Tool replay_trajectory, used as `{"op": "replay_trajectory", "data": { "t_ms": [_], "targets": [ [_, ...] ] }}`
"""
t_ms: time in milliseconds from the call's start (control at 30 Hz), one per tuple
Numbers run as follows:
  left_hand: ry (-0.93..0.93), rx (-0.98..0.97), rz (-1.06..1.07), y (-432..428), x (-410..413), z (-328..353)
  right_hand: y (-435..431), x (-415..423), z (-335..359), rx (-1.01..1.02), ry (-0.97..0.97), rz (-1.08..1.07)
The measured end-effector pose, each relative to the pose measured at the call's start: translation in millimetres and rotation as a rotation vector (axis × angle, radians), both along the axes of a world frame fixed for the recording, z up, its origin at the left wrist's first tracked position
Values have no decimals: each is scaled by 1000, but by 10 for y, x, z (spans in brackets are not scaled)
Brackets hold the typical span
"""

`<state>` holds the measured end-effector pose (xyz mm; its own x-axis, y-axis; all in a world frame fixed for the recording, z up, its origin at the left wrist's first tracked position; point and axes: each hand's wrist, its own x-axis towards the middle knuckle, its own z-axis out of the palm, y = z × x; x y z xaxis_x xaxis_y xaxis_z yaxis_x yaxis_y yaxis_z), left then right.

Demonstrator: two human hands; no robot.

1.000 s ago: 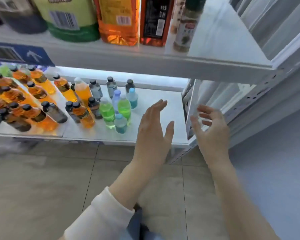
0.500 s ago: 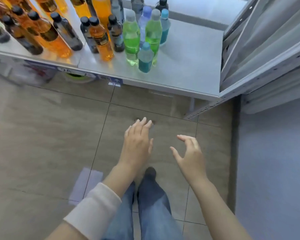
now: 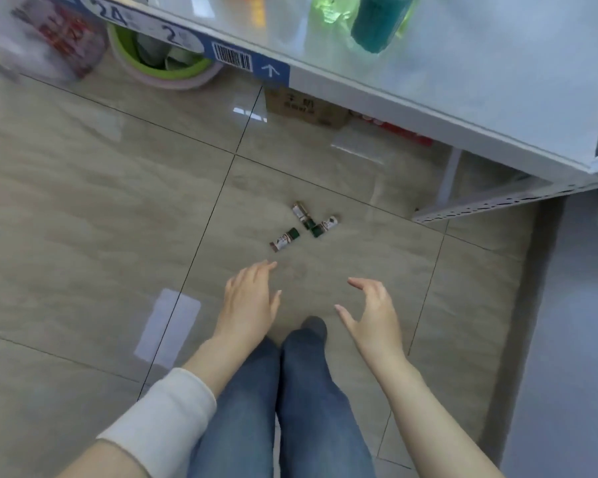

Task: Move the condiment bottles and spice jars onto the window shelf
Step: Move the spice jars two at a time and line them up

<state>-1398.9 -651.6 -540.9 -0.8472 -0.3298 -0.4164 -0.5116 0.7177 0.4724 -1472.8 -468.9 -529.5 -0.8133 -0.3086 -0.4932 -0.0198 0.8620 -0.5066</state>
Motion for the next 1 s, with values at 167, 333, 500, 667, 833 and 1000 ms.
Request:
{"op": "replay_trajectory", "data": {
  "t_ms": [167,333,500,667,833,1000],
  "targets": [
    [-164,35,52,-99,-194,-1485,13,-452,-1498,68,-17,167],
    [-195,-12,58,-249,-549,-2979,16,-1101,-2896,137,91,274],
    [-277,51,93,-406,-861,-3994,-97,-1726,-3854,217,245,480],
    [-248,188,130,-503,-1012,-4531,-222,-2097,-4480,167,278,601],
    [-236,249,134,-521,-1009,-4714,-189,-2172,-4787,95,330,853],
    [-217,249,128,-494,-996,-4729,-201,-2157,-4847,149,479,964]
  ]
}}
